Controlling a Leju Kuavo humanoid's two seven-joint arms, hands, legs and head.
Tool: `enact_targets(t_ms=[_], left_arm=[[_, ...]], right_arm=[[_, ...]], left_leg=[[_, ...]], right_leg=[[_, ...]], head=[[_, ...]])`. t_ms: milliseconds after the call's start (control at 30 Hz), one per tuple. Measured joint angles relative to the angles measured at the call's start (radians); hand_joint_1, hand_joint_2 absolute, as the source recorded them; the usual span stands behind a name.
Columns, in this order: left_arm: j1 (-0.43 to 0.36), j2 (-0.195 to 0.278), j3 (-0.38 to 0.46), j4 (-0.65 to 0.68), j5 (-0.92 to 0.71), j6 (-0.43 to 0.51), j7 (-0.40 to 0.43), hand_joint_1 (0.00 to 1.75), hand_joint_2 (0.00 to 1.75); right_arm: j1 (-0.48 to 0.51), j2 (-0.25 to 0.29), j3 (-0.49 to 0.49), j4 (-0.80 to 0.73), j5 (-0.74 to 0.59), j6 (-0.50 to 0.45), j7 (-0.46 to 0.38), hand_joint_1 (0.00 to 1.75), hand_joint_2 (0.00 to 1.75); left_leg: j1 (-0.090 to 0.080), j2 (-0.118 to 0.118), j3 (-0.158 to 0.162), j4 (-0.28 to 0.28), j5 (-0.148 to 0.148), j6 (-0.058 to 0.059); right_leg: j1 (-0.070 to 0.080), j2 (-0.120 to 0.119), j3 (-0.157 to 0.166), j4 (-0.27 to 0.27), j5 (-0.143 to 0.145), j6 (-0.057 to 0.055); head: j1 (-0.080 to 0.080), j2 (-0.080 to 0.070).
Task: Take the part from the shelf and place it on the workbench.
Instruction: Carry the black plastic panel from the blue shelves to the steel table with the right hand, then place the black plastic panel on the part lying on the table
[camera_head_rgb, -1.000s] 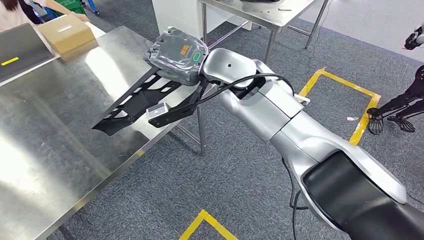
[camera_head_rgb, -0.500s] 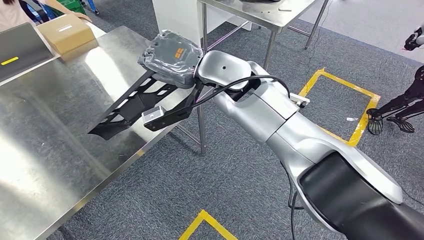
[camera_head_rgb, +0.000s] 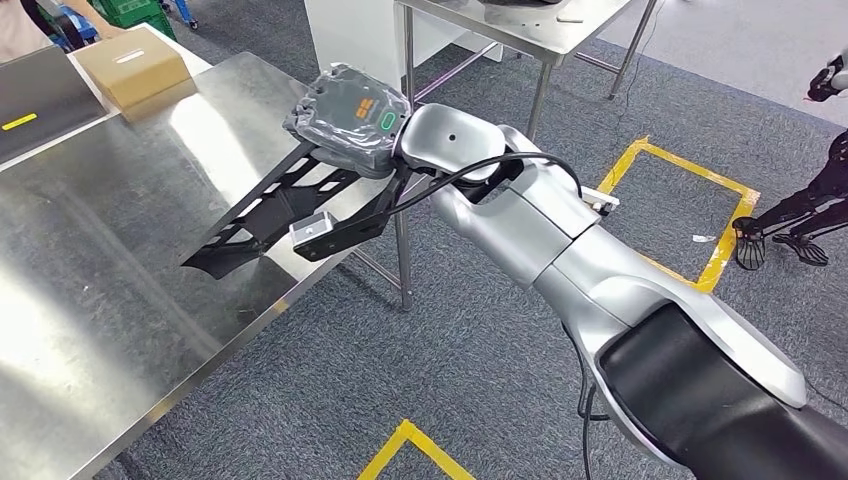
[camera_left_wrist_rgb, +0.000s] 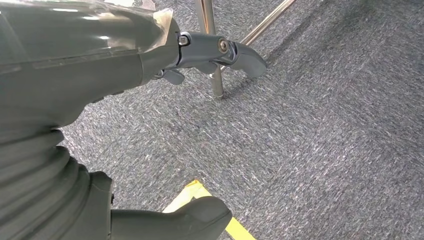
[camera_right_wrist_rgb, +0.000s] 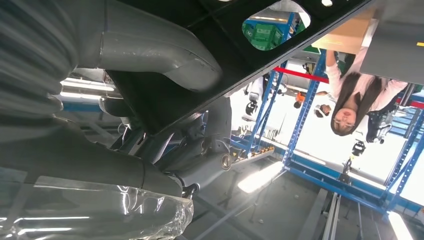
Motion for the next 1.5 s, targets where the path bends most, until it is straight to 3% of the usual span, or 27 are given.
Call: enact_targets(t_ms=[1500], left_arm=[[0.000,-0.001,-0.001,0.000,-0.028,-0.008,0.043,0.00,1.75]], right_arm=[[0.000,-0.012,0.013,0.006,0.008,-0.016,0.014,1.75,1.75]], left_leg=[[0.000,0.000,-0.001,0.002,0.000,0.001]], right_leg=[[0.000,0.000,0.000,0.000,0.000,0.000]], head=[[0.000,0.000]])
